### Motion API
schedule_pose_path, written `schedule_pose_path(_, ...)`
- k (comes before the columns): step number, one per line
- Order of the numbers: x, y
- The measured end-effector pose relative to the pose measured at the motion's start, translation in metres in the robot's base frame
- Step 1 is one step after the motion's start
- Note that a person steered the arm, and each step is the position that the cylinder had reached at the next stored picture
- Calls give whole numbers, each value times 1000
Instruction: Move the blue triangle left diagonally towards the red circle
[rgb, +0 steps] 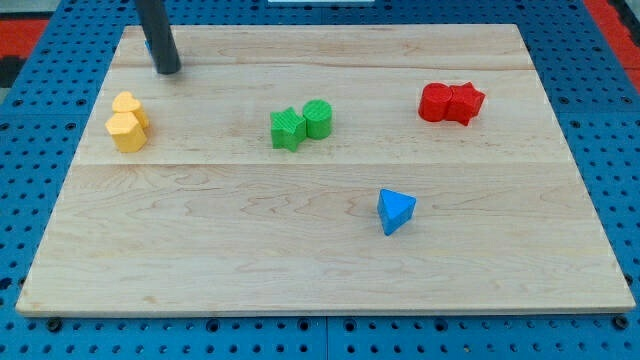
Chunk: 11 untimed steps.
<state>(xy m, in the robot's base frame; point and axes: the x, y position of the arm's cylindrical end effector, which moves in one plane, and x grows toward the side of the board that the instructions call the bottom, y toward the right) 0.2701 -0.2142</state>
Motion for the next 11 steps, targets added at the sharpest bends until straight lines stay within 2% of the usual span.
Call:
schedule_pose_path(1,-15,-15)
schedule_pose_path(3,134,105)
schedule_pose_path(4,216,133)
schedule_pose_path(5,273,239)
schedule_pose_path(6,292,276)
schedule_pose_path(8,258,292)
schedule_pose_path(10,199,301)
schedule_pose_path(11,170,339)
